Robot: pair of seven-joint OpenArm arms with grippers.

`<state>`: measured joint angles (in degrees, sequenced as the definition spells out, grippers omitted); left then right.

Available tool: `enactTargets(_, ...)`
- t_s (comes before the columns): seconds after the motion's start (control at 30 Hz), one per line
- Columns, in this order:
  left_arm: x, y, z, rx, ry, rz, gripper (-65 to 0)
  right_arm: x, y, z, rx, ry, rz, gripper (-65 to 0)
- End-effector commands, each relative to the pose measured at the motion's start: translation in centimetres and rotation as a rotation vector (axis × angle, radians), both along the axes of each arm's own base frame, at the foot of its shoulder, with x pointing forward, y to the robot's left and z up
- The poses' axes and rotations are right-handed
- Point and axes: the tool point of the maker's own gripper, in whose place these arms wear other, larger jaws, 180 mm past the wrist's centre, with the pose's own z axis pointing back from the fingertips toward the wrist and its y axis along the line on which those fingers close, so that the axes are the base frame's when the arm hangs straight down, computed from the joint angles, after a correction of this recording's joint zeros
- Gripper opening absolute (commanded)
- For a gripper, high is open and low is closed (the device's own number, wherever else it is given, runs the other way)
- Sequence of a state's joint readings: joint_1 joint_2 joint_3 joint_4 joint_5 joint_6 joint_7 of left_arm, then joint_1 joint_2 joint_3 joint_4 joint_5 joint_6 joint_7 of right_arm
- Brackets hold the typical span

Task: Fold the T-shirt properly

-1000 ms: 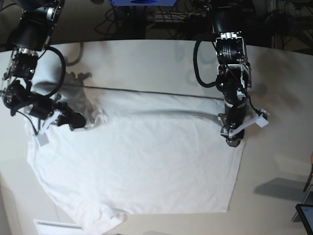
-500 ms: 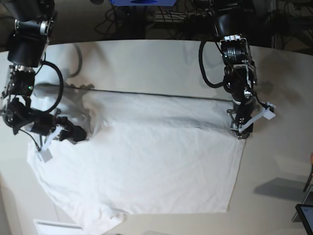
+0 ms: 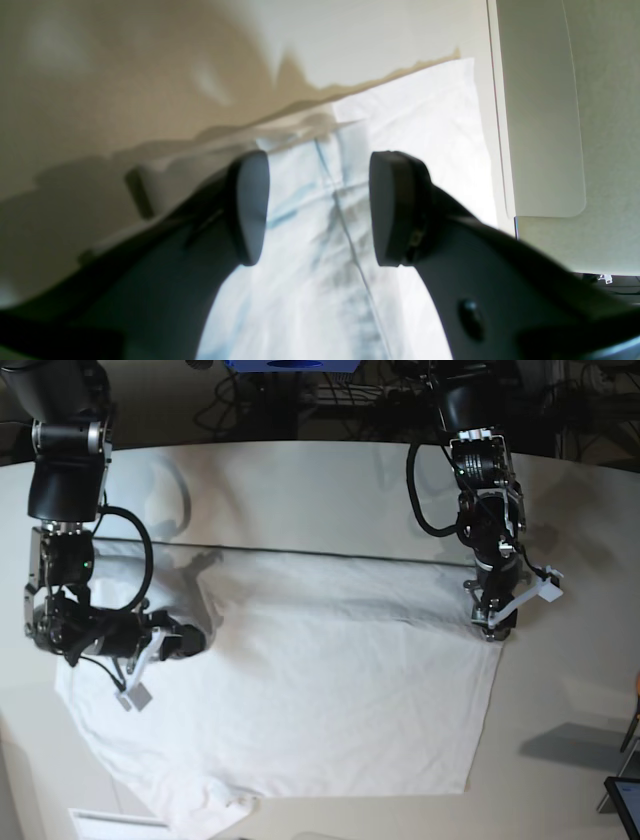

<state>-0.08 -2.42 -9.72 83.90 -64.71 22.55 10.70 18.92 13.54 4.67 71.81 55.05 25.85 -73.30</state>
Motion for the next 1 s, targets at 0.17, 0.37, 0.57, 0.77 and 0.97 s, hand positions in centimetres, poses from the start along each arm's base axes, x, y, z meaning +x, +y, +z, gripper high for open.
enactTargets(0.17,0.5,0.4,1.4,0.029,-0.040,-0.001,-33.3,2.6,-1.0,2.2,-0.035,-0.107,-0.042,-60.4)
enactTargets(0.37,0.3,0.3,1.2,0.031,-0.035,-0.007,-33.3,3.5,0.3,3.4,-0.056,-0.146,0.013,-42.8)
enactTargets(0.57,-0.5,1.1,2.3,0.071,-0.049,-0.014,-33.3,4.1,1.6,4.0,-0.048,-0.203,0.028,-42.7)
enactTargets(0.77,-0.1,1.7,7.1,0.164,-0.139,-0.063,-33.8,3.7,-0.9,7.8,-0.117,-0.359,0.010,-42.8)
enactTargets(0.97,1.0,-1.2,9.9,0.452,-0.123,-0.288,-63.3,0.1,-4.1,9.5,-0.116,-0.476,-0.121,-63.1)
